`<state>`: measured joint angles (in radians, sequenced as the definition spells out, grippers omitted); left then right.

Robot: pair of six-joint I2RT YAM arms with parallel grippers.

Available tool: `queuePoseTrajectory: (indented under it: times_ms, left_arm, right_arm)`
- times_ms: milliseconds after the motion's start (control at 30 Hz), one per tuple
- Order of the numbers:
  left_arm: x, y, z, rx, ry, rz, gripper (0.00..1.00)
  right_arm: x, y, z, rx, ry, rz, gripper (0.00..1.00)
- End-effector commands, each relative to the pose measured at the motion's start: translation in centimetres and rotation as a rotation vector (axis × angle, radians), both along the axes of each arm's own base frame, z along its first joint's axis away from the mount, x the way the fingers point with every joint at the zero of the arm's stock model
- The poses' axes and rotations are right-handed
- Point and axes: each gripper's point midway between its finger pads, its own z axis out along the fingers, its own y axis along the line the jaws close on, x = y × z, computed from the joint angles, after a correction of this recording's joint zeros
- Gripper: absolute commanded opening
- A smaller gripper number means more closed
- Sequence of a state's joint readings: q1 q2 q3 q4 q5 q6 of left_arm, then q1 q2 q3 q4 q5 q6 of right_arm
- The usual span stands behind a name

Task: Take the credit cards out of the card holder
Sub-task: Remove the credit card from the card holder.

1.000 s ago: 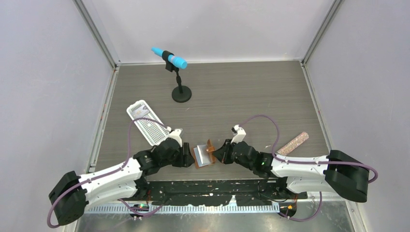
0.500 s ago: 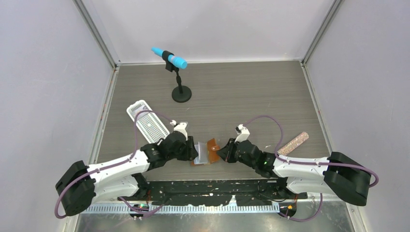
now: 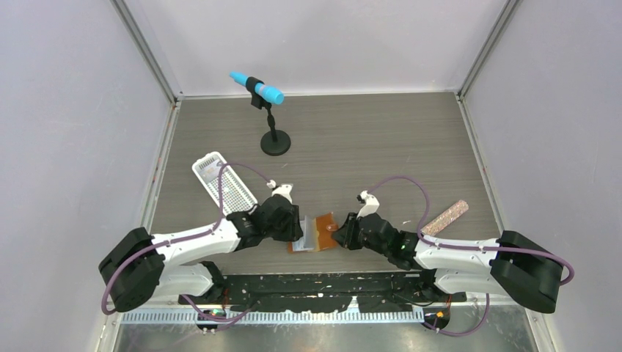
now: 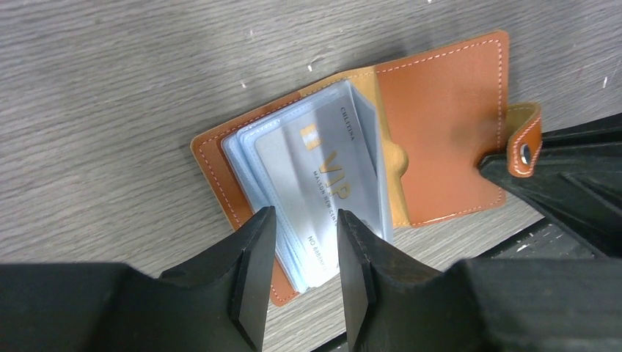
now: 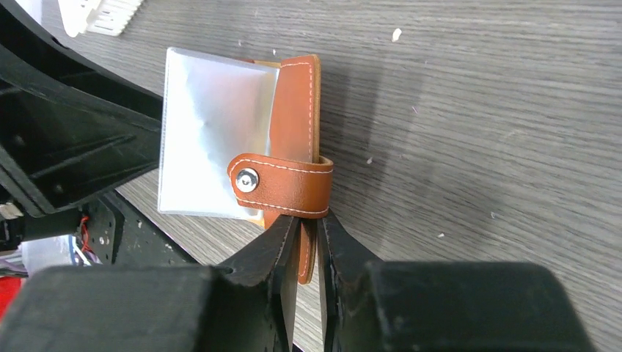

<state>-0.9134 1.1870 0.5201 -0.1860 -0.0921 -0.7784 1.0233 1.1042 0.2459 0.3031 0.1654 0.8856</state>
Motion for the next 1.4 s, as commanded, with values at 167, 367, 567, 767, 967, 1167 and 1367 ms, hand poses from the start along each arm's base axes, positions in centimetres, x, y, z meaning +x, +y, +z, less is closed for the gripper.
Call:
queuePoseTrajectory:
  times_ms: [167, 367, 567, 767, 967, 1167, 1367]
  left_arm:
    - [1.0, -3.2, 4.2, -0.115, -0.048, -0.074, 0.38]
    - [0.4, -3.8, 4.5, -0.14, -0.017, -0.103, 0.38]
    - [0.0, -5.2, 4.3, -0.194, 0.007, -0.146, 0.38]
    - [-0.3, -7.2, 4.5, -0.252, 0.026, -0.213, 0.39]
    - [-0.3, -8.4, 3.8, -0.274, 0.056, -0.237, 0.39]
    - [-0.2, -8.8, 3.6, -0.279, 0.067, -0.238, 0.38]
    - [0.6, -9.0, 4.0, -0.267, 0.043, -0.225, 0.38]
  right_arm:
    - [-0.1, 0.2, 0.0, -0.031, -0.004, 0.03, 0.23]
    - [-0.1, 0.2, 0.0, -0.034, -0.007, 0.034, 0.23]
    - [0.1, 0.4, 0.9, -0.034, -0.017, 0.04, 0.26]
    - [0.2, -0.1, 2.4, -0.04, -0.046, 0.039, 0.34]
    - [0.0, -0.7, 3.8, -0.051, -0.066, 0.047, 0.4]
    - [-0.4, -0.7, 5.7, -0.029, -0.086, 0.076, 0.4]
    - [-0.8, 0.2, 7.6, 0.016, -0.102, 0.116, 0.4]
